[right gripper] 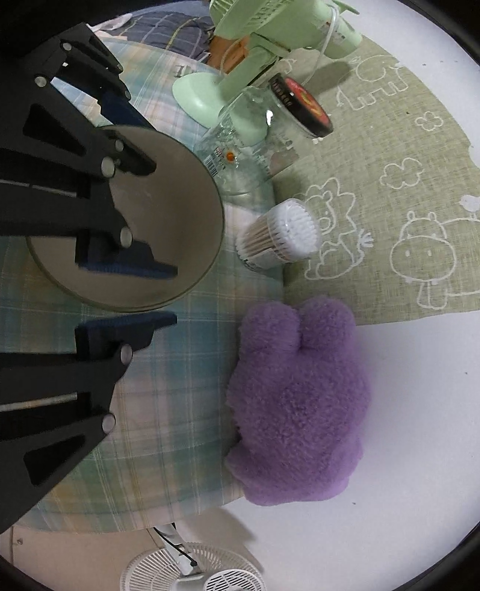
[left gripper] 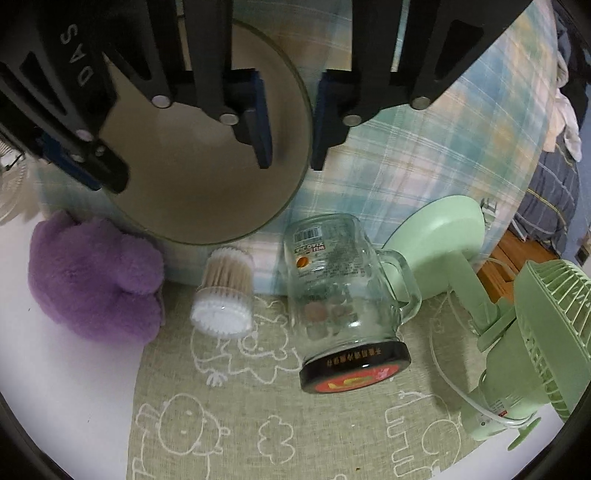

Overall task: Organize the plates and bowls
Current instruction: 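Close both grippers on the flower-patterned bowl's rim, then lift the flower-patterned bowl with both grippers and carry it toward the plain bowls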

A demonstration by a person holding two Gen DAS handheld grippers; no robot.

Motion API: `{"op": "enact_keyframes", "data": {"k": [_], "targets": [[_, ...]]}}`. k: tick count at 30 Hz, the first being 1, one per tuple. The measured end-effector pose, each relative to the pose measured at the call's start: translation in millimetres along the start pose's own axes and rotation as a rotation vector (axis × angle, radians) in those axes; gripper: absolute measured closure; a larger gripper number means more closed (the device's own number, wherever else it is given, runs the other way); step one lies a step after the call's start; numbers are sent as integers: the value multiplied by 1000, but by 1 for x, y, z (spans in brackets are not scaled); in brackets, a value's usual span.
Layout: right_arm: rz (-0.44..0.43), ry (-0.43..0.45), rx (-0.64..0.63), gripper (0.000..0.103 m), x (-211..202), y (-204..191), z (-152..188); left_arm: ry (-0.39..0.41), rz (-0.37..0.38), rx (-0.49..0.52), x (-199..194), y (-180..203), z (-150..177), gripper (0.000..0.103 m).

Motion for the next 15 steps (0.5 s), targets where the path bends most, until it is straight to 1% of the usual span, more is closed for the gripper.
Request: {"op": "enact_keyframes", "data": {"k": [3, 6, 15], "targets": [[14, 16, -8, 89, -1, 1, -1, 7, -11, 6, -1, 0, 0, 88], [14, 22, -12, 89, 0, 1, -3, 7, -8, -1, 0, -1, 0, 88], [12, 12, -17, 90, -6, 1, 0, -28, 3, 0, -2, -2, 5, 88]]}}
Point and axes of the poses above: each gripper's, at about its wrist camera, not at the fingertips, and x roughly the way its jaws point, y to its right, z to its underside, the point moved 9 cm from there along x, roughly the way its jaws point, and after that the axes turned 6 degrees about x, right-handed, at the moved point
